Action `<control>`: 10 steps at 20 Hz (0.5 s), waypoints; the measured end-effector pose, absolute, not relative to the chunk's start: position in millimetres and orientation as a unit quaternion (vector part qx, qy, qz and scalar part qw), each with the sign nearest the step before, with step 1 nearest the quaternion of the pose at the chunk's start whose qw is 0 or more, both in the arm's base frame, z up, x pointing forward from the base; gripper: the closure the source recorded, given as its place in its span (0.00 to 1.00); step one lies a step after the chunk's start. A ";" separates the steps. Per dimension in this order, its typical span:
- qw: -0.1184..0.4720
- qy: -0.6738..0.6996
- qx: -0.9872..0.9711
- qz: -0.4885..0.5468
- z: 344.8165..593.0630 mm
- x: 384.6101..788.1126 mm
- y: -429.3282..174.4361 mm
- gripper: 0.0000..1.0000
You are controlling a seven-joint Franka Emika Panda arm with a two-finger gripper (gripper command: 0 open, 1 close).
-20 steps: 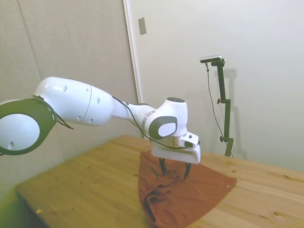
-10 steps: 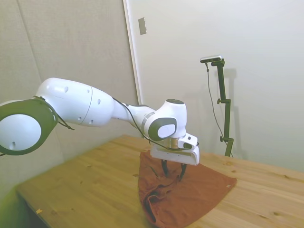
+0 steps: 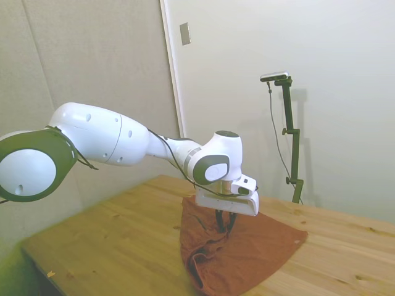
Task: Unfold the shorts
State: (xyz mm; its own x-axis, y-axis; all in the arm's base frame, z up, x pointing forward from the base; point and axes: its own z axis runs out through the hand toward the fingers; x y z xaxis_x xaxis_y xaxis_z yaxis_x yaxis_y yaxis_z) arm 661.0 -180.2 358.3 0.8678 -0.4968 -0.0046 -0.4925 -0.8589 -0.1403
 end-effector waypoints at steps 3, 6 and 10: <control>0.065 0.257 -0.964 -0.023 359.4 663.3 -175.7 1.00; 0.062 0.257 -0.964 -0.035 364.2 661.0 -166.6 1.00; 0.051 0.231 -0.970 -0.061 399.4 636.0 -126.4 1.00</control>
State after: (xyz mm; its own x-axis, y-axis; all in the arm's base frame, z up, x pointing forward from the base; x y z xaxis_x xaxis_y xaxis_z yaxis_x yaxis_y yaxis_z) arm 636.0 -126.4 399.4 0.8854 -0.4551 0.0950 -0.4425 -0.8876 -0.1279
